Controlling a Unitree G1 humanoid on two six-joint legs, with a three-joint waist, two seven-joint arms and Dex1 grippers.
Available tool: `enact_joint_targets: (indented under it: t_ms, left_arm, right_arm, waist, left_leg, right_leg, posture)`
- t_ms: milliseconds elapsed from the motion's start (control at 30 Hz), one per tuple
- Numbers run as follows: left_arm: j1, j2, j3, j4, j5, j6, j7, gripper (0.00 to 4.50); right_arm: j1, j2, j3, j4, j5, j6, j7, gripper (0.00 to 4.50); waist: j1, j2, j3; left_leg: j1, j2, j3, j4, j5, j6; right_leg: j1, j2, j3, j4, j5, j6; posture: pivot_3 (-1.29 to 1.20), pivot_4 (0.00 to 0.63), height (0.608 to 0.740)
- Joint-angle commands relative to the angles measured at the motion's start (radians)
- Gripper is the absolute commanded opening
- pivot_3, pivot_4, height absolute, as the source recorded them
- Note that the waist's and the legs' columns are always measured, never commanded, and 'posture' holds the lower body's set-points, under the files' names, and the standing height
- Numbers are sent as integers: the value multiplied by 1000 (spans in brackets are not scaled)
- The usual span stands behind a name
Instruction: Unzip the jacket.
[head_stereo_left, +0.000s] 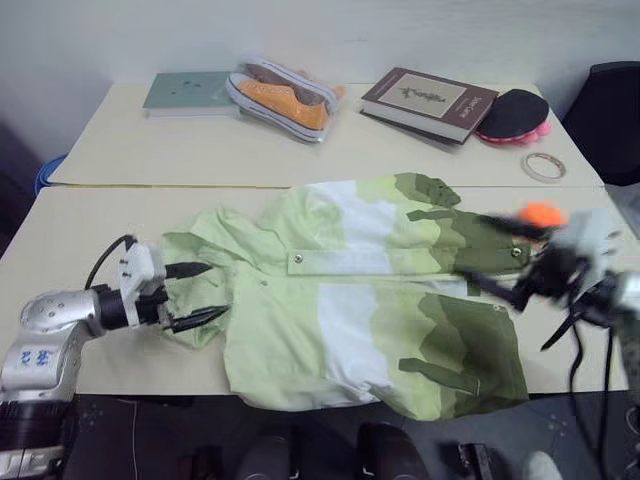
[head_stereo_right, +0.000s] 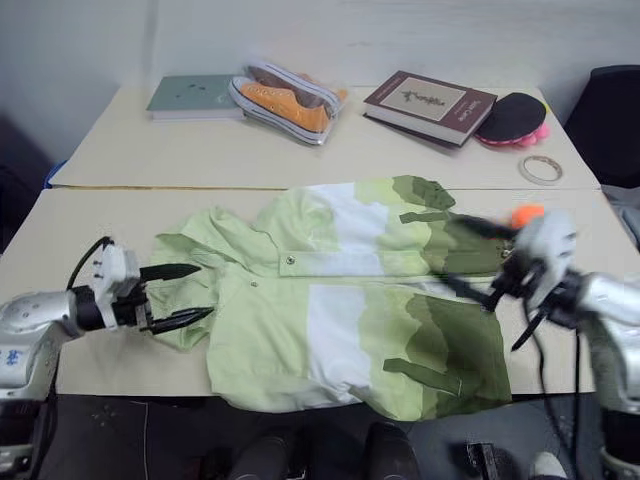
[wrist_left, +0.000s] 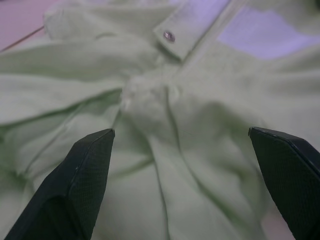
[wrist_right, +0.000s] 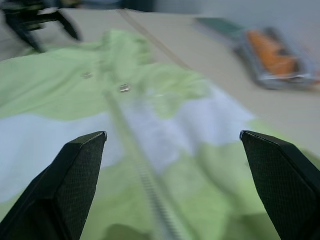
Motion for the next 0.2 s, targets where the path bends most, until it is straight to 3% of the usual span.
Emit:
enact_joint_targets:
  t_ms: [33,200]
  left_arm:
    - [85,13,69,-50,19,-68,18,4500]
    - [176,7,120,-110,15,-74,59,4500]
  right_arm:
    - [63,20,35,25,-47,-150,99,4471]
    - [85,38,46,142,-86,-288,144,4471]
  waist:
    - [3,0,0]
    - [1,-1,0]
  left_leg:
    - [0,0,0,0,-1,1]
    - [-1,0,1,1,-3,2]
  right_leg:
    - [0,0,0,-1,0,0]
    - [1,-1,-1,-4,0,0]
  posture:
    - [0,150,740]
    - [0,150,740]
